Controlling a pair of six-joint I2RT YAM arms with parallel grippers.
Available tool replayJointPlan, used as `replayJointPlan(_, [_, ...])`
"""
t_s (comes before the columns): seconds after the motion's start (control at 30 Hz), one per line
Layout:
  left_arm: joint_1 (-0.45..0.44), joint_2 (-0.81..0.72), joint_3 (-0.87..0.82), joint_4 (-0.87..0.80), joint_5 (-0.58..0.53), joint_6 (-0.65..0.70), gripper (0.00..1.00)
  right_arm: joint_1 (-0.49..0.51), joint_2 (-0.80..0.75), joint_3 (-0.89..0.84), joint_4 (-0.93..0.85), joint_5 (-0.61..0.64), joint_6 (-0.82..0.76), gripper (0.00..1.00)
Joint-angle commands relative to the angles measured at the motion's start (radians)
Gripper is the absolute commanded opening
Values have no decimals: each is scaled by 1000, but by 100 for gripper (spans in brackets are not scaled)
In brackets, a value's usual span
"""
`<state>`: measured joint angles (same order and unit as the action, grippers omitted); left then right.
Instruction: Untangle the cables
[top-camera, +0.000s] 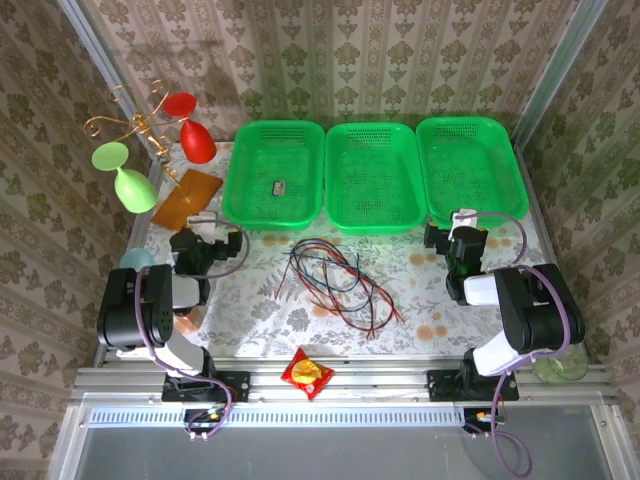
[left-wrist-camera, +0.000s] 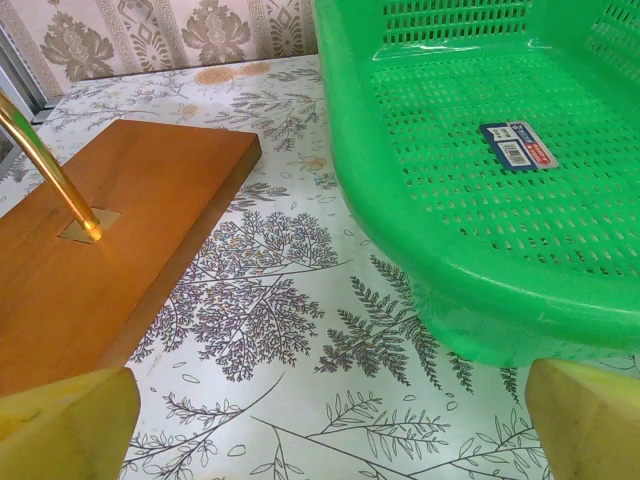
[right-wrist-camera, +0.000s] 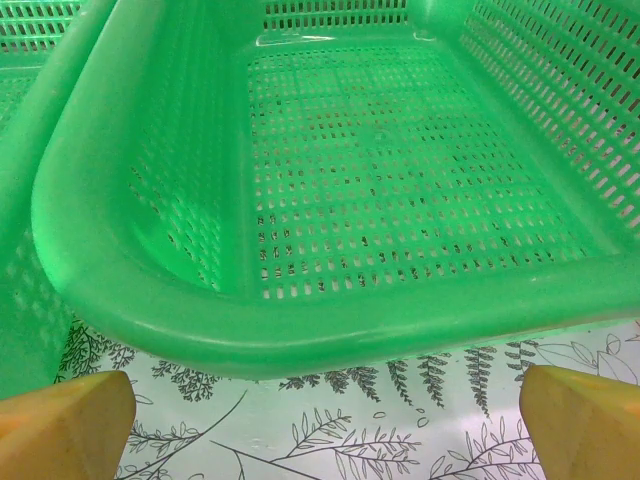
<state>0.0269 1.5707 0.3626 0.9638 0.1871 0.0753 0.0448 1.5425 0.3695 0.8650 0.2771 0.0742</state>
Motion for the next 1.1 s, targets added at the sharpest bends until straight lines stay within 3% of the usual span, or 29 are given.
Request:
replayJointPlan(0.0, [-8,-15,12,-16,11,15,100,6,-13,15,31,2,-1,100])
replayJointPlan(0.3, [-6,-16,12,-17,6,11,100,6,-13,15,31,2,-1,100])
replayJointPlan(0.43, [-10,-16,26,-44,-114,-25,100,6,-13,15,31,2,-1,100])
replayJointPlan(0.9, [-15,-16,28,-47,-126,-20,100,6,-15,12,32,1,-1,100])
replayJointPlan(1.0, [-19,-34,-27,48,-41,15,100,6,-21,-1,48,47,18,100])
replayJointPlan(1.07, [-38,-48,-82,140,-97,21,100,7,-31,-35,103,47,17,100])
